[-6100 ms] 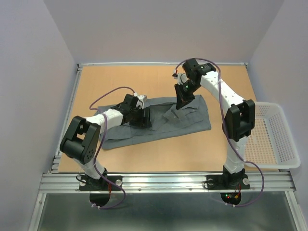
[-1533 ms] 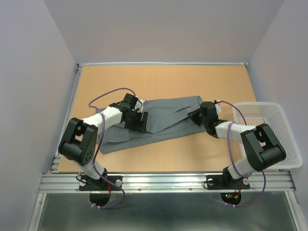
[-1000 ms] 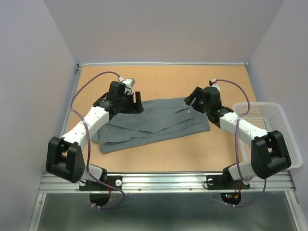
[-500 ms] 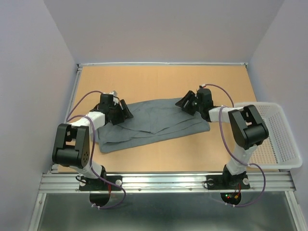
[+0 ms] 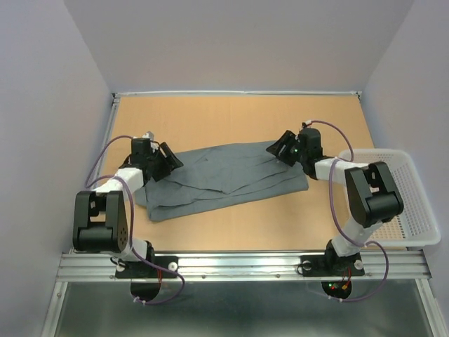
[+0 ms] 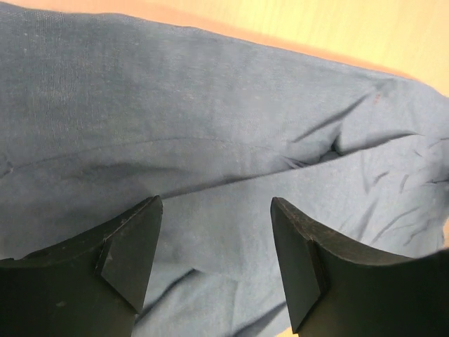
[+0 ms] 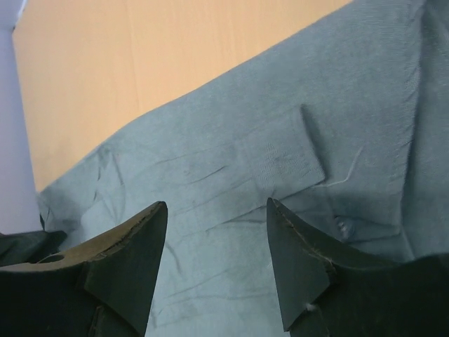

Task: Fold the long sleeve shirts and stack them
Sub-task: Fold the shirt

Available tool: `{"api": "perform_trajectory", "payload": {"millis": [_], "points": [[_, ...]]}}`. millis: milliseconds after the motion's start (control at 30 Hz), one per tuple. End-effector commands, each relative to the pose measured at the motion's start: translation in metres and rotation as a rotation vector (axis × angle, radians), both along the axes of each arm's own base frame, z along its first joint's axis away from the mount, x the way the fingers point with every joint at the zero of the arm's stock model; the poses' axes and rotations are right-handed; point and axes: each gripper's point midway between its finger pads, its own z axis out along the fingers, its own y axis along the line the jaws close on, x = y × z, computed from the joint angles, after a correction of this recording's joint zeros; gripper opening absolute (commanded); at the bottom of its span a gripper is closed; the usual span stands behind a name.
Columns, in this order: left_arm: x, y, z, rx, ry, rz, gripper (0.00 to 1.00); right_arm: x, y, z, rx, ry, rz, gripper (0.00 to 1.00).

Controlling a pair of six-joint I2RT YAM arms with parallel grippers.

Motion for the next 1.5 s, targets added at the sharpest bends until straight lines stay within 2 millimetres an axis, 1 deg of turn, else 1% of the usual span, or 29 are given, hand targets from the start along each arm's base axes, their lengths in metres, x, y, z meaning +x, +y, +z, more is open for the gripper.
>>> {"api": "perform_trajectory", "payload": {"millis": [0,33,67,133,167,233,267,367,467,533,567,600,633,733,800,900,967,1067,1100,1133,1167,1200,1233,1267,1300,1333,1367,1400,1467], "points": [[0.001,0.002,0.059,0.022,-0.173,-0.026,0.75,-0.004,0.024,0.072,-0.016,-0.161,0.133,0.64],[0.0,0.003,0.065,0.028,-0.192,-0.026,0.75,-0.01,0.034,0.08,0.008,-0.167,0.17,0.64],[-0.003,0.004,0.073,0.029,-0.218,-0.022,0.75,-0.017,0.054,0.091,0.04,-0.181,0.226,0.63],[-0.004,0.006,0.074,0.037,-0.222,-0.011,0.75,-0.036,0.084,0.097,0.094,-0.169,0.341,0.61],[-0.005,0.006,0.069,0.037,-0.207,-0.005,0.75,-0.048,0.108,0.099,0.118,-0.157,0.404,0.59],[-0.005,0.005,0.061,0.024,-0.184,-0.002,0.75,-0.071,0.142,0.098,0.158,-0.129,0.522,0.57],[-0.004,0.004,0.051,0.019,-0.155,-0.002,0.75,-0.078,0.153,0.097,0.17,-0.122,0.559,0.55],[0.001,0.005,0.037,0.003,-0.123,0.023,0.75,-0.098,0.185,0.087,0.2,-0.097,0.674,0.51],[0.007,0.005,0.03,-0.005,-0.112,0.044,0.74,-0.109,0.2,0.056,0.228,-0.027,0.724,0.48],[0.011,0.007,0.02,0.002,-0.09,0.057,0.74,-0.116,0.205,0.039,0.234,0.007,0.745,0.47],[0.012,0.008,0.012,0.003,-0.069,0.063,0.74,-0.12,0.206,0.019,0.225,0.043,0.753,0.46],[0.013,0.009,0.009,0.005,-0.061,0.07,0.74,-0.122,0.205,0.01,0.218,0.06,0.756,0.46],[0.014,0.011,0.003,0.008,-0.043,0.08,0.74,-0.127,0.203,-0.009,0.206,0.099,0.762,0.45],[0.016,0.015,-0.006,0.018,-0.028,0.099,0.74,-0.131,0.195,-0.032,0.165,0.129,0.744,0.45],[0.016,0.017,-0.016,0.028,-0.009,0.105,0.74,-0.138,0.183,-0.048,0.128,0.16,0.72,0.45],[0.021,0.031,-0.029,0.04,0.018,0.144,0.74,-0.137,0.165,-0.055,0.08,0.171,0.675,0.45],[0.026,0.034,-0.033,0.038,0.026,0.151,0.74,-0.137,0.144,-0.067,0.021,0.199,0.63,0.45],[0.041,0.031,-0.028,0.026,0.008,0.125,0.74,-0.132,0.132,-0.061,-0.034,0.181,0.613,0.45],[0.051,0.029,-0.014,0.018,-0.03,0.11,0.74,-0.129,0.132,-0.054,-0.05,0.152,0.626,0.45],[0.053,0.024,-0.005,0.0,-0.047,0.082,0.74,-0.123,0.137,-0.037,-0.038,0.114,0.636,0.45],[0.054,0.022,0.005,-0.001,-0.068,0.068,0.74,-0.123,0.139,-0.029,-0.036,0.105,0.648,0.45],[0.058,0.019,0.028,-0.001,-0.124,0.055,0.74,-0.121,0.142,-0.02,-0.028,0.089,0.656,0.45],[0.052,0.018,0.036,0.002,-0.122,0.044,0.75,-0.121,0.146,-0.011,-0.013,0.077,0.674,0.45],[0.047,0.017,0.045,0.009,-0.133,0.036,0.75,-0.118,0.154,0.008,0.001,0.037,0.696,0.45],[0.039,0.016,0.065,0.01,-0.175,0.034,0.75,-0.118,0.158,0.015,0.007,0.021,0.712,0.44],[0.027,0.015,0.068,0.009,-0.156,0.034,0.75,-0.118,0.169,0.03,0.014,-0.008,0.743,0.43],[0.018,0.014,0.071,0.007,-0.153,0.039,0.75,-0.119,0.175,0.035,0.021,-0.015,0.76,0.43],[-0.002,0.014,0.075,-0.006,-0.141,0.062,0.75,-0.12,0.181,0.041,0.038,-0.023,0.783,0.42],[-0.021,0.012,0.074,-0.027,-0.127,0.077,0.75,-0.121,0.191,0.05,0.052,-0.037,0.804,0.41]]}}
